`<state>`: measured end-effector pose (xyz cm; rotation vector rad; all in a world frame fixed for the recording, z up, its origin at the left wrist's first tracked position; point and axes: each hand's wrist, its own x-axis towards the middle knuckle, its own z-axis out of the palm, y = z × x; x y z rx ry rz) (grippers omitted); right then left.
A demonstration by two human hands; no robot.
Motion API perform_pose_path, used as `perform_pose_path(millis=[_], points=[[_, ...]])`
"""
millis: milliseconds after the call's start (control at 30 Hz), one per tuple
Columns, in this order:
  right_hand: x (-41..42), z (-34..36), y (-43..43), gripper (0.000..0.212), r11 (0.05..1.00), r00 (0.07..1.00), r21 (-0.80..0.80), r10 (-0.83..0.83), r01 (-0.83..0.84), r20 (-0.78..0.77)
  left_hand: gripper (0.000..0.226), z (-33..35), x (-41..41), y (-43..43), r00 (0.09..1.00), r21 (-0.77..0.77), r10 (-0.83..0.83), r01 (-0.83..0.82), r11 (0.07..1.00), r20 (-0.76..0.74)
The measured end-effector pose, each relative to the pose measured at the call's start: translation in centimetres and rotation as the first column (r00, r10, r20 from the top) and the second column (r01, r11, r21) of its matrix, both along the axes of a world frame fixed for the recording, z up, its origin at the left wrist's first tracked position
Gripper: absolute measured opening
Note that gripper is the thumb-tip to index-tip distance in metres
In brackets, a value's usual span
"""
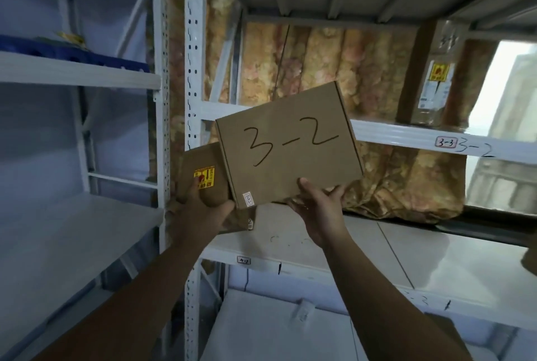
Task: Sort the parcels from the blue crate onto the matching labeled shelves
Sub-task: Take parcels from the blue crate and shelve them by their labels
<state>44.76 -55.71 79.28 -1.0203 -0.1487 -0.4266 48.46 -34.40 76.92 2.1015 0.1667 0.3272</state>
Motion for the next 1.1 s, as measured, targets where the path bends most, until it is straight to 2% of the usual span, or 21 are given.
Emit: perform_pose_path(millis=[33, 133, 233, 267, 367, 400, 500, 600, 667, 767, 900, 1000, 1100], points=[[-0.1, 0.4, 0.3, 0.062, 0.999, 1.000, 0.034, 0.001, -0.001, 0.009, 0.101, -0.1, 0.2, 0.1, 1.000, -0.011, -0.009, 0.010, 1.000, 0.020], [0.1, 1.1, 0.8, 0.085, 0.992, 0.999, 0.121, -0.035, 0.035, 0.001, 0.101, 0.3, 0.2, 0.1, 0.998, -0.060, -0.049, 0.051, 0.997, 0.031], [-0.2, 2.2, 1.3, 0.112, 0.966, 0.977, 0.153, -0.197, 0.207, -0.079, 0.103, 0.4, 0.8, 0.0, 0.991, -0.172, -0.125, 0.130, 0.977, 0.038], [-0.5, 2.3, 1.3, 0.112, 0.959, 0.965, 0.124, -0.246, 0.255, -0.088, 0.106, 0.4, 1.0, 0.0, 0.990, -0.191, -0.140, 0.143, 0.971, 0.029], [-1.2, 2.6, 0.9, 0.082, 0.938, 0.937, -0.008, -0.348, 0.347, -0.030, 0.105, 0.2, 1.6, 0.0, 0.989, -0.218, -0.146, 0.144, 0.965, 0.007], [-1.2, 2.7, 0.4, 0.078, 0.922, 0.922, -0.036, -0.386, 0.386, -0.004, 0.103, 0.3, 1.6, 0.0, 0.989, -0.224, -0.150, 0.148, 0.963, 0.008], [-1.6, 3.8, -0.7, 0.103, 0.911, 0.911, -0.059, -0.400, 0.407, 0.104, 0.105, 0.8, 1.9, -0.1, 0.983, -0.249, -0.181, 0.182, 0.951, 0.027], [-1.1, 4.9, -1.4, 0.097, 0.925, 0.928, -0.131, -0.333, 0.356, 0.167, 0.106, 1.9, 2.3, 0.0, 0.985, -0.268, -0.159, 0.172, 0.948, 0.071], [-0.7, 5.6, -1.4, 0.079, 0.942, 0.937, -0.110, -0.295, 0.318, 0.185, 0.107, 3.0, 2.5, 0.2, 0.983, -0.269, -0.123, 0.155, 0.951, 0.134], [0.1, 6.8, -1.9, 0.048, 0.944, 0.933, -0.015, -0.324, 0.330, 0.157, 0.100, 4.7, 3.0, 0.8, 0.975, -0.175, -0.059, 0.098, 0.980, 0.213], [1.4, 9.3, -3.9, 0.033, 0.938, 0.923, 0.083, -0.346, 0.337, 0.167, 0.094, 7.8, 3.7, 1.4, 0.939, -0.149, -0.031, 0.087, 0.985, 0.341], [3.2, 12.1, -5.5, 0.044, 0.934, 0.910, 0.188, -0.343, 0.304, 0.234, 0.091, 9.7, 4.9, 1.7, 0.901, -0.220, -0.034, 0.142, 0.965, 0.432], [6.1, 14.7, -7.0, 0.062, 0.962, 0.925, 0.218, -0.226, 0.163, 0.305, 0.081, 11.2, 6.0, 1.5, 0.852, -0.341, -0.088, 0.299, 0.891, 0.517]])
